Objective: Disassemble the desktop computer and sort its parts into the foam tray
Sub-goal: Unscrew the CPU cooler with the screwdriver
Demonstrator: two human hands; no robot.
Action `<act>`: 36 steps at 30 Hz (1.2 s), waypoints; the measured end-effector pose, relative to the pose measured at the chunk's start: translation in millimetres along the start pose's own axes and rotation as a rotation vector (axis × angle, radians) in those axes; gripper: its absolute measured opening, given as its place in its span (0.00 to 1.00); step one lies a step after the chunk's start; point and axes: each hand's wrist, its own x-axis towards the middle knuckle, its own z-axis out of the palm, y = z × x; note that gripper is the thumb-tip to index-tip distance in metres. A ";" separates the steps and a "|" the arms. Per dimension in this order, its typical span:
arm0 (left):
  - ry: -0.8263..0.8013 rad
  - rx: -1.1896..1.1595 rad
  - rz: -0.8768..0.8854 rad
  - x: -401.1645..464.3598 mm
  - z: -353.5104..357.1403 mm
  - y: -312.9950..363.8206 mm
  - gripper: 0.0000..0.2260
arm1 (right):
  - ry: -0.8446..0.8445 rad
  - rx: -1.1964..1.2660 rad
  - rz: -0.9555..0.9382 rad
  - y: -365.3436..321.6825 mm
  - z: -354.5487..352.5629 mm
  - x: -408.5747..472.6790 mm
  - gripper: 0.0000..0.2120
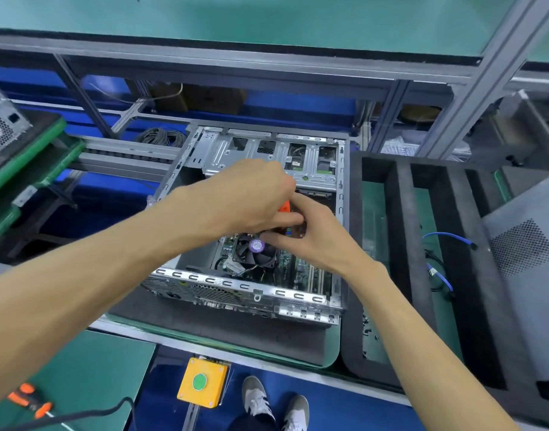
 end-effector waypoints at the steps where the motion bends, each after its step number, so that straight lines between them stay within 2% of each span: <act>1: 0.026 0.095 -0.044 -0.7 -0.2 4.0 0.24 | 0.046 0.022 -0.010 -1.8 1.4 0.1 0.14; 4: 0.078 0.276 -0.098 -6.6 4.0 7.9 0.27 | 0.095 0.030 -0.025 -4.4 4.5 2.0 0.15; 6: 0.054 0.205 -0.036 -13.2 6.5 0.4 0.22 | 0.053 0.087 -0.010 -3.0 4.7 2.1 0.14; 9: -0.032 -0.009 0.153 -24.0 -3.9 -10.4 0.15 | 0.001 0.197 0.025 -0.2 2.6 -0.7 0.15; 13: -0.076 0.011 0.235 -30.3 -8.8 -7.7 0.13 | -0.029 0.243 -0.005 -1.4 1.9 -8.0 0.12; 15: -0.068 -0.010 0.223 -29.1 -9.6 -6.1 0.13 | -0.005 0.205 -0.026 -1.6 4.0 -12.2 0.16; 19: -0.039 -0.069 0.090 -21.8 -11.0 5.2 0.14 | 0.071 0.171 0.002 -1.9 11.5 -15.4 0.12; 24: 0.064 0.172 -0.057 -14.4 -1.5 23.2 0.17 | 0.055 0.206 0.043 -3.5 16.1 -15.0 0.04; 27: 0.097 0.123 0.059 -22.2 0.7 12.2 0.17 | -0.025 0.188 0.109 -4.2 9.5 -10.9 0.05; 30: -0.002 -0.025 0.250 -30.2 -0.7 5.5 0.15 | -0.065 0.144 0.121 -2.7 4.6 -9.6 0.12; 33: -0.025 -0.014 0.248 -26.6 -0.6 -2.1 0.13 | -0.065 0.125 0.104 -2.9 5.4 -8.9 0.12; 36: -0.001 -0.072 0.182 -19.2 -5.1 -1.0 0.13 | 0.025 0.152 0.072 0.4 6.2 -8.5 0.11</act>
